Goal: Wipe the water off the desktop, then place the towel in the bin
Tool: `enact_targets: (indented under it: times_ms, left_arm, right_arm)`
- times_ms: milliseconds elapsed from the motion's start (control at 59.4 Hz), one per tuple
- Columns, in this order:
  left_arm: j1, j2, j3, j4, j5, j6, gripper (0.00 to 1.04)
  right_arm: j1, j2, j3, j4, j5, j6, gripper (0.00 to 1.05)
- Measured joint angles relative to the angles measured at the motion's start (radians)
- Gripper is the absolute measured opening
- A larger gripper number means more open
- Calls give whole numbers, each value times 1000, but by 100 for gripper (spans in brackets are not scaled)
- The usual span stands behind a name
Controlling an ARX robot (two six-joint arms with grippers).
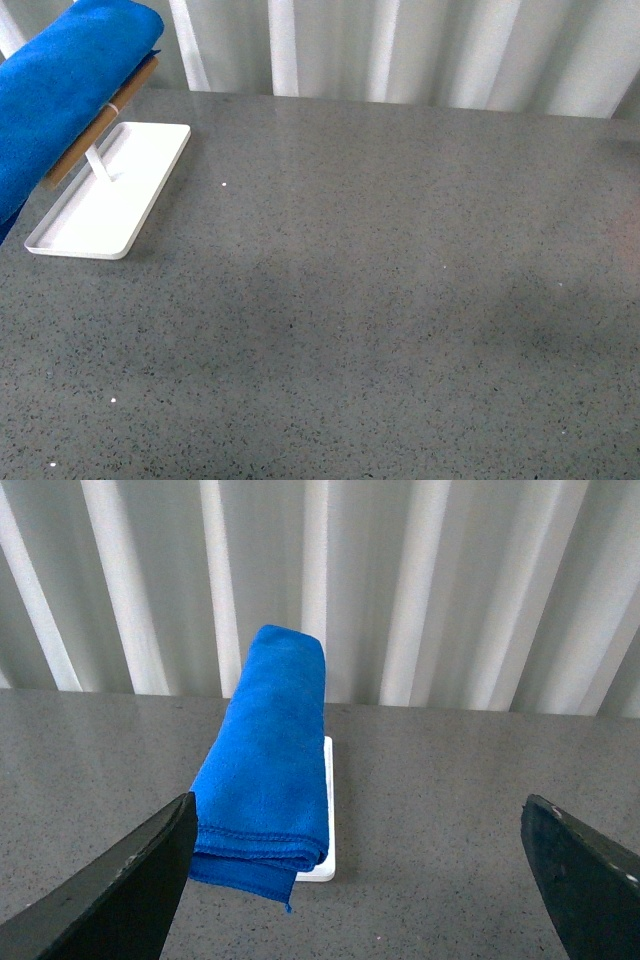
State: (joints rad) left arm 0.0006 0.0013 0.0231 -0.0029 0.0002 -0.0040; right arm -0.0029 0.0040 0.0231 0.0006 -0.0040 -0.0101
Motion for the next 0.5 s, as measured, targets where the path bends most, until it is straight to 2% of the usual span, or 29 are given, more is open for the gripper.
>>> enact_targets:
  times_ms: [505]
  left_arm:
    - [0,0,0,0,0,0,98]
  right_arm:
    - [0,0,0,0,0,0,98]
